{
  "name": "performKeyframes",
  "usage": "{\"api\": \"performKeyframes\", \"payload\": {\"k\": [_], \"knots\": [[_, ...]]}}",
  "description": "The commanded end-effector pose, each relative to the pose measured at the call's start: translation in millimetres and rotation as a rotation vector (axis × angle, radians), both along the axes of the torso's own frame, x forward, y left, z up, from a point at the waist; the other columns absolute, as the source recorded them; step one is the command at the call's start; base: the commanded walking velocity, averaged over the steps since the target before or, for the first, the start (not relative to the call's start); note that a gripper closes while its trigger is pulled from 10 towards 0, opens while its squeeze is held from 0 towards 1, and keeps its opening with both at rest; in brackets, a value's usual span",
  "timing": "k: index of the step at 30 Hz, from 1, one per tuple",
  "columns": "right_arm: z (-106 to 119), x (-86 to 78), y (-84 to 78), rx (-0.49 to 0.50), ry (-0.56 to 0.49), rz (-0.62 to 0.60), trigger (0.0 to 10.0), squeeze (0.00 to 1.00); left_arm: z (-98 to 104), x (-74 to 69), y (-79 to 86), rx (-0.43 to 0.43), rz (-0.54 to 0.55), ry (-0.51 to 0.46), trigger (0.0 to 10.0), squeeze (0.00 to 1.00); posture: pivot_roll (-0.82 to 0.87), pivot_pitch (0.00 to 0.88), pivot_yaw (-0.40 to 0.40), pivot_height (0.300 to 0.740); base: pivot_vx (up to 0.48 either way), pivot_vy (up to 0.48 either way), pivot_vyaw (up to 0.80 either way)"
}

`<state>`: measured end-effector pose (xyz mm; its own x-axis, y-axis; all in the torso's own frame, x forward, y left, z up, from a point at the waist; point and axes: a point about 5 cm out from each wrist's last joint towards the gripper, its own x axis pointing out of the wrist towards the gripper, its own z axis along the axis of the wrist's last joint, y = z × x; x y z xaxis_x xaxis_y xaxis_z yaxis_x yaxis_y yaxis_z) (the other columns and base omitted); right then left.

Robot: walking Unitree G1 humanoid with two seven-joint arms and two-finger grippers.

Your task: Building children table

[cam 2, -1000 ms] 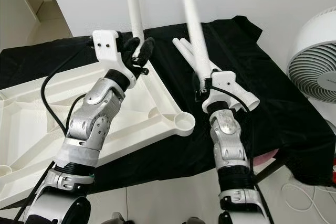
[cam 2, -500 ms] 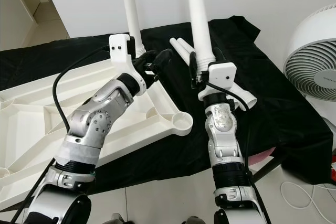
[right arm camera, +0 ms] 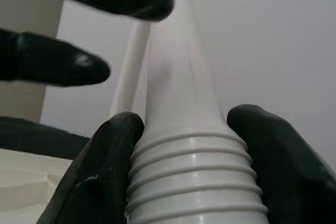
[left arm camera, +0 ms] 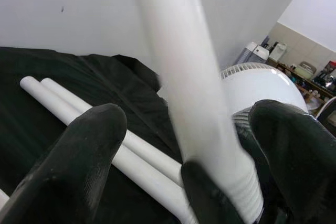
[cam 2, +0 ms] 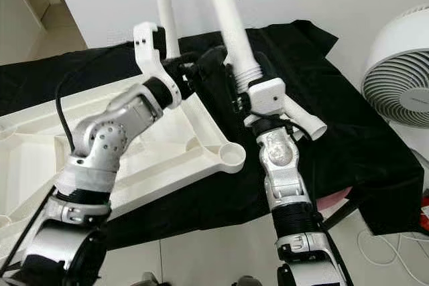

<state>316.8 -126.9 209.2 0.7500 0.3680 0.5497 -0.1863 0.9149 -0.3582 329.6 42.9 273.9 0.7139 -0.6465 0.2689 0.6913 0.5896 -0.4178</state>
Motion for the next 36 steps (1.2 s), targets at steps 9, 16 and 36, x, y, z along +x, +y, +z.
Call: {"api": "performKeyframes", "payload": {"k": [9, 16, 36], "knots": [[-11, -9.8, 16.9, -0.101, -0.006, 0.104, 10.0, 0.0, 6, -7.3, -6.7, 0.0, -0.342, -0.12, 10.0, 0.0, -0.16, 0.052, 0.129, 0.74, 0.0, 0.0, 0.0], [-20, -15.1, 21.9, -0.149, -0.001, 0.131, 10.0, 0.0, 5, -1.2, -5.8, 0.009, -0.326, -0.07, 10.0, 0.0, -0.16, 0.059, 0.132, 0.74, 0.0, 0.0, 0.0], [-55, -36.5, 26.7, -0.191, 0.091, 0.158, 10.0, 0.0, 19, 29.9, 18.7, -0.018, -0.2, 0.065, 10.0, 0.0, -0.16, 0.059, 0.144, 0.74, 0.0, 0.0, 0.0]]}}
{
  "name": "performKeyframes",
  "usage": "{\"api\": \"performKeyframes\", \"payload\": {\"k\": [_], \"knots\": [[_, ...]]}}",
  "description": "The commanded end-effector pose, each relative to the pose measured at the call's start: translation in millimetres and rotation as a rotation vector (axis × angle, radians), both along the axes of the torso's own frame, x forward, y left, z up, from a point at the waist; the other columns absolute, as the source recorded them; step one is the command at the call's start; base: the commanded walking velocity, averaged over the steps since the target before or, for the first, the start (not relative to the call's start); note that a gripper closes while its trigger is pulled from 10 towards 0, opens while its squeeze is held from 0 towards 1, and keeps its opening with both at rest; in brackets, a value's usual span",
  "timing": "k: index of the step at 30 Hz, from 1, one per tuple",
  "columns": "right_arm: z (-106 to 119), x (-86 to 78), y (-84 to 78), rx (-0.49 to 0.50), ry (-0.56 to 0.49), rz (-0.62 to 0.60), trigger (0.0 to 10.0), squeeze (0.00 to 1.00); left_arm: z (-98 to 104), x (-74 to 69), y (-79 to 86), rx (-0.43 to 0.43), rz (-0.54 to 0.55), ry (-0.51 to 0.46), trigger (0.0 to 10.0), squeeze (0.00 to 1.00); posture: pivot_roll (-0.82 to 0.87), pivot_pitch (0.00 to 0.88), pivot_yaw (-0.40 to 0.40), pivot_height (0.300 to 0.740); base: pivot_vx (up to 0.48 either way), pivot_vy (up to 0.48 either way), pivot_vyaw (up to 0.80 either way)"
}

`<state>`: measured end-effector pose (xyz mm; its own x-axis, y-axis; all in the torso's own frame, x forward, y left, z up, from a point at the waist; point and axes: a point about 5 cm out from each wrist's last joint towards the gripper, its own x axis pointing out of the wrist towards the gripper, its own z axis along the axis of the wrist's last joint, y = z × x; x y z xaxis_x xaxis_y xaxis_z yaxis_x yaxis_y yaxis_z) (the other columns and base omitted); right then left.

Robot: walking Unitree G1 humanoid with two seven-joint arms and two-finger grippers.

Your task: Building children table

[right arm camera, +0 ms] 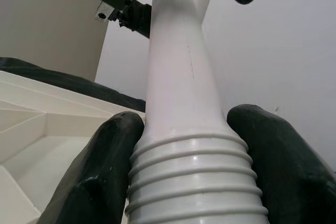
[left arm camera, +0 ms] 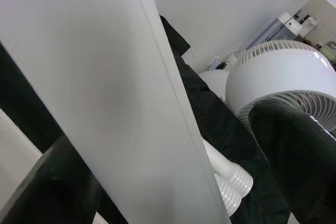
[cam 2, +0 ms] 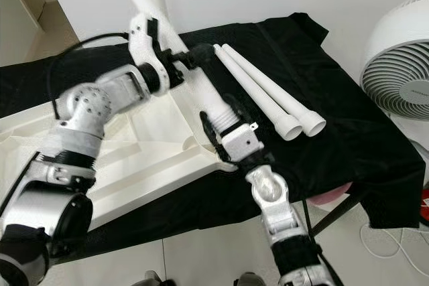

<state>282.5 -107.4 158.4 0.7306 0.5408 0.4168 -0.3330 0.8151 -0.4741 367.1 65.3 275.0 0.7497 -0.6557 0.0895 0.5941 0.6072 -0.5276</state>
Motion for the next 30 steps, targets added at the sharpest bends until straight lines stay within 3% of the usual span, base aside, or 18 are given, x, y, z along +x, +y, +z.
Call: {"api": "performKeyframes", "payload": {"k": [1, 3, 4, 13, 22, 23, 24, 25, 30], "knots": [[-4, -2.1, 7.2, -0.032, 0.01, 0.027, 10.0, 0.0, 19, -6.8, -2.8, -0.09, -0.189, -0.134, 7.3, 0.0, -0.16, 0.059, 0.144, 0.74, 0.0, 0.0, 0.0], [-5, -1.8, 7.2, -0.032, 0.01, 0.026, 10.0, 0.0, 20, -5.9, -2.0, -0.102, -0.183, -0.131, 7.3, 0.0, -0.16, 0.059, 0.144, 0.74, 0.0, 0.0, 0.0], [-5, -1.7, 7.3, -0.033, 0.012, 0.024, 10.0, 0.0, 21, -4.4, -1.3, -0.109, -0.175, -0.126, 0.0, 0.0, -0.16, 0.051, 0.144, 0.74, 0.0, 0.0, 0.0], [-7, 1.4, 7.3, -0.024, 0.028, 0.007, 10.0, 0.0, 23, -4.1, 1.5, -0.144, -0.177, -0.115, 0.0, 0.0, -0.15, 0.032, 0.142, 0.74, 0.0, 0.0, 0.0], [-7, 6.3, 6.1, 0.029, 0.068, -0.015, 10.0, 0.0, 20, 0.4, 4.0, -0.12, -0.142, -0.086, 0.0, 0.0, -0.15, 0.021, 0.139, 0.74, 0.0, 0.0, 0.0], [-8, 7.4, 5.8, 0.042, 0.087, -0.012, 10.0, 0.0, 20, 1.6, 4.5, -0.114, -0.135, -0.077, 10.0, 0.0, -0.14, 0.015, 0.139, 0.74, 0.0, 0.0, 0.0], [-9, 8.3, 5.4, 0.054, 0.105, -0.011, 10.0, 0.0, 21, 2.8, 5.3, -0.111, -0.121, -0.072, 10.0, 0.0, -0.14, 0.015, 0.139, 0.74, 0.0, 0.0, 0.0], [-10, 8.9, 5.0, 0.076, 0.124, -0.002, 10.0, 1.0, 23, 3.5, 6.1, -0.118, -0.113, -0.073, 10.0, 0.0, -0.14, 0.015, 0.139, 0.74, 0.0, 0.0, 0.0], [-9, 10.4, 4.3, 0.123, 0.155, 0.004, 10.0, 1.0, 26, 4.8, 9.3, -0.114, -0.08, -0.085, 10.0, 0.0, -0.14, 0.009, 0.137, 0.74, 0.0, 0.0, 0.0]]}}
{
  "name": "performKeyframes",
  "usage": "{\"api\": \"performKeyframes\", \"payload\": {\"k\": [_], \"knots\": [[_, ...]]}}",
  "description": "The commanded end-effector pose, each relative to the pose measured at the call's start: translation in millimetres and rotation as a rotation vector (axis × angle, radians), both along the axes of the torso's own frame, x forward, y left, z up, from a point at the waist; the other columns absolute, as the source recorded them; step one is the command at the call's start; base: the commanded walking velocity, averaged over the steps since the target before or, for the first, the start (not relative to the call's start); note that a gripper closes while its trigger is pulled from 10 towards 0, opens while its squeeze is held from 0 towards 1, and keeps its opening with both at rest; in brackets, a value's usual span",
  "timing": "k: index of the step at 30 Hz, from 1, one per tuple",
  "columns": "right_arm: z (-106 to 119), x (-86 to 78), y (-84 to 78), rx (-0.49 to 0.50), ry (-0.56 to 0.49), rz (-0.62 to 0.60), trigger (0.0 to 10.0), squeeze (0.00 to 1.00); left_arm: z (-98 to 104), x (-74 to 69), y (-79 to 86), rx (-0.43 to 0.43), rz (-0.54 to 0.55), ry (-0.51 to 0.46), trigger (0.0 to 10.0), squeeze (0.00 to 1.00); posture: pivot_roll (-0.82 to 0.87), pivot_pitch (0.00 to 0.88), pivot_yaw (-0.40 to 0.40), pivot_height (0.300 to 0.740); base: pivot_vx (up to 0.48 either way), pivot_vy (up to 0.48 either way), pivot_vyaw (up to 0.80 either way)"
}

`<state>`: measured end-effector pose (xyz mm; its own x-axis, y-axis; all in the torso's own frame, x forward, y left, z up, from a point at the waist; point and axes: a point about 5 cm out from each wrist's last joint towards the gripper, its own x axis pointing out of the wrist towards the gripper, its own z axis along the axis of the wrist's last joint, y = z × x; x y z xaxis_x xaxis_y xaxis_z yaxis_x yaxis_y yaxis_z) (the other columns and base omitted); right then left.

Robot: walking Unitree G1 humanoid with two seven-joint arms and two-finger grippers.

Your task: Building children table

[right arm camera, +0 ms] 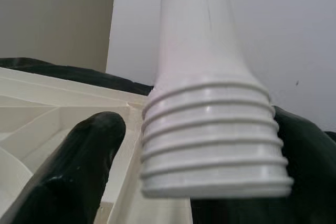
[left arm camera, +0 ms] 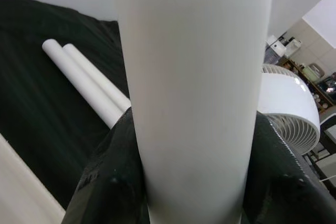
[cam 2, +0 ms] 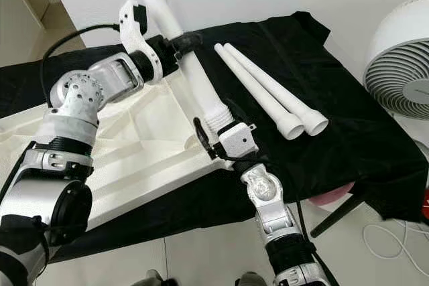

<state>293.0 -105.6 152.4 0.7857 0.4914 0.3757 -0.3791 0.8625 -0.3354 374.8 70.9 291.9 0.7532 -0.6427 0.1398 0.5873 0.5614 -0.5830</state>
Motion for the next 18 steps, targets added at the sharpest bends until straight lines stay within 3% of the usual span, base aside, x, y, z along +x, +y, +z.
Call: {"api": "performKeyframes", "payload": {"k": [1, 7, 8, 13, 14, 18], "knots": [[-3, 0.0, 2.5, 0.014, 0.025, 0.012, 10.0, 1.0, 9, -2.9, 3.7, -0.028, -0.08, -0.097, 10.0, 0.0, -0.14, 0.009, 0.137, 0.74, 0.0, 0.0, 0.0], [4, 4.2, 0.7, 0.088, 0.062, 0.001, 10.0, 1.0, 11, -2.2, 8.1, -0.025, -0.048, -0.111, 10.0, 0.0, -0.15, 0.002, 0.138, 0.74, 0.0, 0.0, 0.0], [6, 5.9, 1.3, 0.106, 0.086, 0.016, 10.0, 0.0, 11, -2.5, 7.9, -0.008, -0.034, -0.131, 10.0, 0.0, -0.14, 0.002, 0.137, 0.74, 0.0, 0.0, 0.0], [11, 8.7, 1.1, 0.133, 0.115, 0.037, 10.0, 0.0, 11, -2.1, 7.5, 0.039, 0.009, -0.182, 10.0, 0.0, -0.14, 0.006, 0.133, 0.74, 0.0, 0.0, 0.0], [16, 11.8, -0.8, 0.167, 0.129, 0.043, 10.0, 0.0, 11, -1.4, 7.4, 0.087, 0.058, -0.232, 10.0, 0.0, -0.14, 0.009, 0.131, 0.74, 0.0, 0.0, 0.0], [24, 15.2, 0.6, 0.193, 0.161, 0.057, 10.0, 0.0, 13, -0.3, 8.0, 0.143, 0.134, -0.298, 10.0, 0.0, -0.14, 0.016, 0.129, 0.74, 0.0, 0.0, 0.0]]}}
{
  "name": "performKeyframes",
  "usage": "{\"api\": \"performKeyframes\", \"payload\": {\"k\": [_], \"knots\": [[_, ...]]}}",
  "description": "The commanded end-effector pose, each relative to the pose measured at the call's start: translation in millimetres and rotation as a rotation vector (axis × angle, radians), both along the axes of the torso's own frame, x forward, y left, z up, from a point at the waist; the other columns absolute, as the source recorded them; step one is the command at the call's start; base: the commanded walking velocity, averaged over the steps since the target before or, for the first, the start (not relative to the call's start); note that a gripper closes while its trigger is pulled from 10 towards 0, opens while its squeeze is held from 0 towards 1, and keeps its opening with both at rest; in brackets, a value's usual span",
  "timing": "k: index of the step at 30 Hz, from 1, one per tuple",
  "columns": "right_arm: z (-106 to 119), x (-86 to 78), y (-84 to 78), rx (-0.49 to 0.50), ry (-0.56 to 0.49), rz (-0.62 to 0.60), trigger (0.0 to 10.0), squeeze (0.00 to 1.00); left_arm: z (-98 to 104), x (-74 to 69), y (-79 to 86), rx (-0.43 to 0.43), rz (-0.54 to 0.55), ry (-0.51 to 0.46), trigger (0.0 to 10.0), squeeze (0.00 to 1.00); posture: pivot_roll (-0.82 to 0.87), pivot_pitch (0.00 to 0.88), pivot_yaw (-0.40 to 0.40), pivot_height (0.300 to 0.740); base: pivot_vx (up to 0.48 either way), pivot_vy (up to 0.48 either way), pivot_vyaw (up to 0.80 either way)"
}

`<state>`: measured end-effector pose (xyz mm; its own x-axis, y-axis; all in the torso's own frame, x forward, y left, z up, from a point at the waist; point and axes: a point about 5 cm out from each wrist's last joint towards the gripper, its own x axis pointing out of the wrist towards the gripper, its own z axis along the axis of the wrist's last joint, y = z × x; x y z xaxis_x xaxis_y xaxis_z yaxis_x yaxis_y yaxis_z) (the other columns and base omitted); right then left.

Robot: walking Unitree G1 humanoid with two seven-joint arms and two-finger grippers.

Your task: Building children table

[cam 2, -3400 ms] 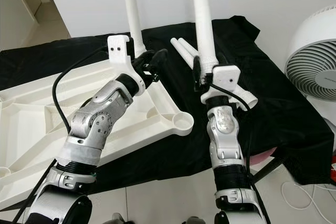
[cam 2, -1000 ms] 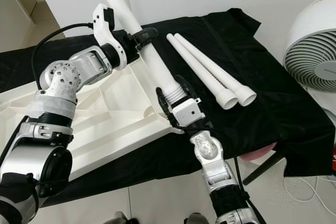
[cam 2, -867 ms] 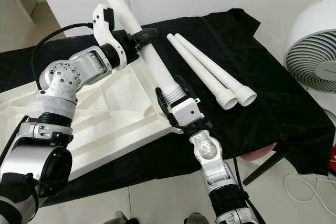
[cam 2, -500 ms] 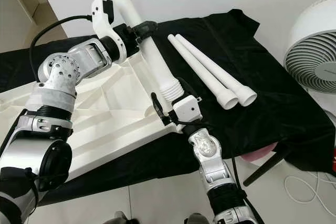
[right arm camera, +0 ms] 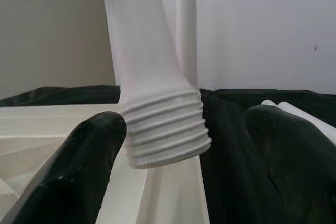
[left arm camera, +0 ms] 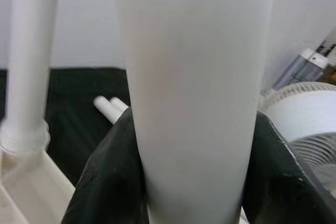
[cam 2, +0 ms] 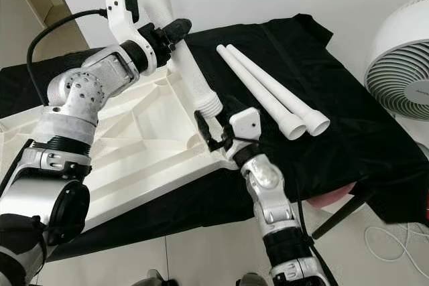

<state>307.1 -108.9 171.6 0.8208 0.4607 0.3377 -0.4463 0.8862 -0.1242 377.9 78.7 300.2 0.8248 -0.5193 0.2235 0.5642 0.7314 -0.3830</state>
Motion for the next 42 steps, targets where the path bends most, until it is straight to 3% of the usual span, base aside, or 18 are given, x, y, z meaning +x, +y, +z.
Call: {"api": "performKeyframes", "payload": {"k": [1, 6, 11, 18, 27, 29, 42], "knots": [[5, 1.1, 3.8, 0.024, 0.011, 0.018, 10.0, 0.0, 5, -3.4, 0.2, 0.028, -0.054, -0.093, 10.0, 0.0, -0.14, 0.016, 0.129, 0.74, 0.0, 0.0, 0.0], [5, 1.0, 9.8, -0.09, 0.026, 0.05, 10.0, 0.0, 9, -2.6, 3.6, 0.016, 0.011, -0.136, 10.0, 0.0, -0.14, 0.02, 0.123, 0.74, 0.0, 0.0, 0.0], [9, 3.8, 9.6, -0.119, 0.064, 0.064, 10.0, 0.0, 11, -3.4, 3.5, 0.037, 0.054, -0.18, 10.0, 0.0, -0.14, 0.022, 0.114, 0.74, 0.0, 0.0, 0.0], [26, 13.6, 10.9, -0.192, 0.034, 0.045, 10.0, 0.0, 10, -10.2, -5.1, 0.108, 0.089, -0.256, 10.0, 0.0, -0.14, 0.022, 0.108, 0.74, 0.0, 0.0, 0.0], [36, 19.5, 12.0, -0.228, 0.021, 0.031, 10.0, 0.0, 5, -14.7, -13.3, 0.111, 0.095, -0.265, 10.0, 0.0, -0.13, 0.025, 0.099, 0.74, 0.0, 0.0, 0.0], [44, 27.2, 13.5, -0.245, 0.044, 0.017, 10.0, 0.0, 3, -21.5, -22.3, 0.102, 0.092, -0.276, 10.0, 0.0, -0.12, 0.026, 0.092, 0.74, 0.0, 0.0, 0.0], [46, 44.1, 23.6, -0.244, 0.131, -0.011, 10.0, 0.0, 0, -32.8, -39.6, 0.11, 0.077, -0.311, 10.0, 0.0, -0.11, 0.031, 0.08, 0.74, 0.0, 0.0, 0.0]]}}
